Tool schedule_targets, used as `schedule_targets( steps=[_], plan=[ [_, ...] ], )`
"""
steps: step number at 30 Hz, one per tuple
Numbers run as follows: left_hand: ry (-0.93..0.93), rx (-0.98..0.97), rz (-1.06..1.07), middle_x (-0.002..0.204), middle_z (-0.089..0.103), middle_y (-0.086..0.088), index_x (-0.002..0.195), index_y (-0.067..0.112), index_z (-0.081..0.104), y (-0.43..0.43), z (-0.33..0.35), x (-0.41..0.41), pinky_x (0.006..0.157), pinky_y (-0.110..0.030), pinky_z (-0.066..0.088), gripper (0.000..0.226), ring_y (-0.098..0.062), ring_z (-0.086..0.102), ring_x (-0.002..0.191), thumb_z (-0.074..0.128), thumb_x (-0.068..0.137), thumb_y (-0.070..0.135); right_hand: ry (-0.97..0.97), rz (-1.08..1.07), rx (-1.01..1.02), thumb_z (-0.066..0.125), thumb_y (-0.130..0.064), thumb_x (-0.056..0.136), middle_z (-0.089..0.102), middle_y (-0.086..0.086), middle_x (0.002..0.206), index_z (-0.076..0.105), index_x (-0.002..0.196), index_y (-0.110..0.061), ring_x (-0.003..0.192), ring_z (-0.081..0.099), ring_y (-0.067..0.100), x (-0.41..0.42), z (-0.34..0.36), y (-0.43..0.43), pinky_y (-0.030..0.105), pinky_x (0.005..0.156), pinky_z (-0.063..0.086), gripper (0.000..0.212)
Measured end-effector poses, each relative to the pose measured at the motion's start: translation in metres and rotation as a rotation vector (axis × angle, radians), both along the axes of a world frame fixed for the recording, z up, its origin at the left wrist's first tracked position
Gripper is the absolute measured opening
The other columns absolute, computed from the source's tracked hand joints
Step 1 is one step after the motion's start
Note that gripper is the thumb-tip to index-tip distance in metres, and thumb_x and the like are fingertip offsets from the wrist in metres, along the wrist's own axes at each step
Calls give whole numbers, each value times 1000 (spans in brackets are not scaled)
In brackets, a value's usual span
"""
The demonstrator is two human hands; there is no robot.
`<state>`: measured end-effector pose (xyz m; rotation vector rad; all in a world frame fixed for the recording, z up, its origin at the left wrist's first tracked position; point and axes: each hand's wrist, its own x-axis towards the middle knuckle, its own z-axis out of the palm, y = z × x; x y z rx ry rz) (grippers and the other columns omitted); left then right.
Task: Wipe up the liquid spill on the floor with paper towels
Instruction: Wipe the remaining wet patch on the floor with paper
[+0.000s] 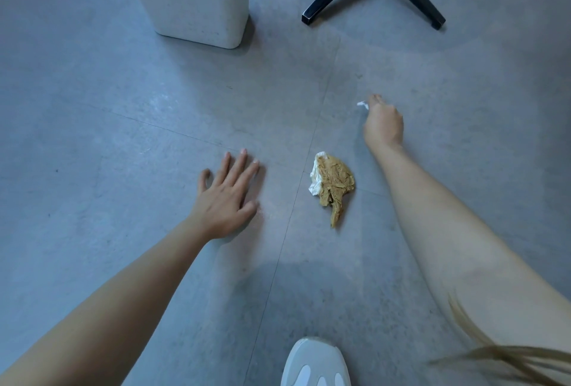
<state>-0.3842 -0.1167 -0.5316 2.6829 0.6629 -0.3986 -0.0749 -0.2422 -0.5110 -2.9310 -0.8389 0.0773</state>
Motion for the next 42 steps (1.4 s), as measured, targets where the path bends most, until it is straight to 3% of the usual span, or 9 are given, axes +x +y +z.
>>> schedule_targets(
  steps=[5,12,19,23,27,30,34,37,42],
  plan=[
    [-14,-22,164,160,-15,8,153,34,3,30,-5,27,113,-56,-2,79,-19,-15,147,14,81,65,-54,1,20,32,0,96,53,15,129,53,122,-5,117,49,34,29,-7,2,43,85,42,35],
    [18,-21,181,158,-21,10,151,37,-7,32,-14,30,113,-53,-8,75,-17,-22,145,14,85,64,85,112,-19,32,-1,97,35,9,151,41,141,-9,138,32,26,37,-28,-21,40,101,37,46],
    [66,-14,180,159,-19,8,152,35,-3,35,-7,34,114,-53,-2,68,-19,-17,147,29,96,57,91,130,16,34,-4,98,37,9,150,45,140,-10,140,32,22,-6,-31,-62,37,104,37,44],
    [79,30,190,160,-16,3,153,32,1,27,-1,34,114,-53,9,67,-22,-12,148,31,96,53,125,46,11,43,-8,95,56,13,134,58,130,-13,121,54,30,-34,-19,-69,35,90,44,38],
    [93,42,160,161,-13,2,153,30,2,10,2,23,113,-53,11,65,-22,-10,148,29,98,50,132,29,218,52,-3,86,70,18,105,68,115,-15,95,65,38,-82,12,-58,40,78,51,36],
    [144,28,131,161,-13,2,153,30,0,6,7,19,113,-54,10,68,-22,-9,148,32,97,50,188,197,216,44,-11,87,63,12,121,62,122,-11,110,58,32,-126,15,-49,38,87,47,39],
    [226,27,86,160,-14,4,153,31,-2,9,20,17,114,-56,6,70,-20,-9,148,37,97,46,205,282,-33,49,-15,91,28,14,153,30,146,-8,143,23,30,-158,-9,-52,42,111,28,59],
    [255,13,79,160,-15,5,153,32,-3,7,26,14,114,-57,4,70,-20,-8,148,38,97,45,147,301,13,44,4,88,31,16,151,34,144,-5,142,25,31,-157,-9,-62,39,112,30,57],
    [279,24,44,160,-15,4,153,32,-4,8,29,8,114,-57,5,70,-20,-8,148,37,98,46,103,226,95,47,5,86,46,16,139,40,141,-6,132,39,32,-143,2,-71,35,109,32,56]
  ],
)
